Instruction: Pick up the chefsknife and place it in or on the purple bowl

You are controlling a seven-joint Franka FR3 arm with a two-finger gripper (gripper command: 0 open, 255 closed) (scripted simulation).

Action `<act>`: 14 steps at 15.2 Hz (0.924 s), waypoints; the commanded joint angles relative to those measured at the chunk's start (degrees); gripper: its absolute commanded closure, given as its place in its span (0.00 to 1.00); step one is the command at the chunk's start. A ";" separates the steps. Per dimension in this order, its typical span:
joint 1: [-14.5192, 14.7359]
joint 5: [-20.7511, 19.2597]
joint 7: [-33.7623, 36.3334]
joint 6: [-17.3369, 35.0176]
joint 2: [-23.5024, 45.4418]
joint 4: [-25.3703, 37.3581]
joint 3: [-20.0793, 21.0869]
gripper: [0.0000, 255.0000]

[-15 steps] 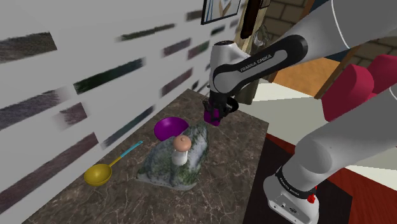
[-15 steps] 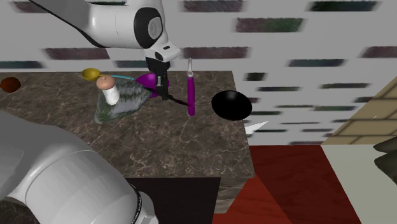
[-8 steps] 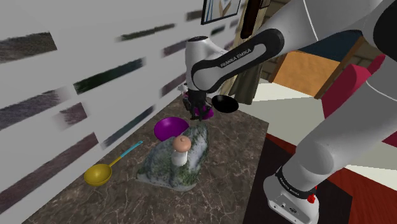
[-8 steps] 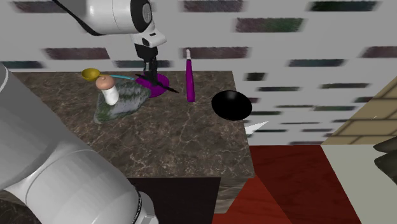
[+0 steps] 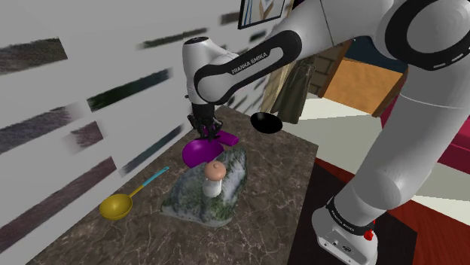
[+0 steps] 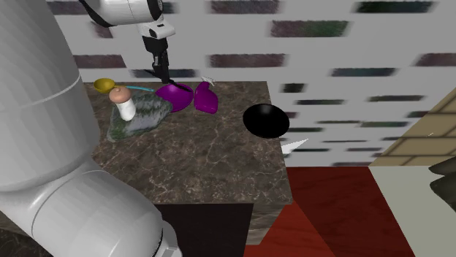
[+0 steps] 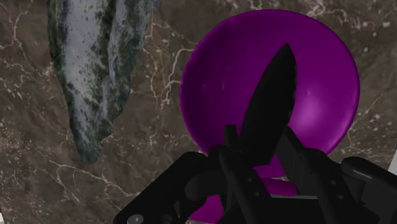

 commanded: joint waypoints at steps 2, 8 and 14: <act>1.22 -1.61 1.76 -0.04 2.91 2.39 -0.29 1.00; 1.98 -3.81 3.25 3.63 6.00 1.31 -1.26 1.00; 2.91 -6.17 4.82 7.12 9.36 0.69 -2.50 1.00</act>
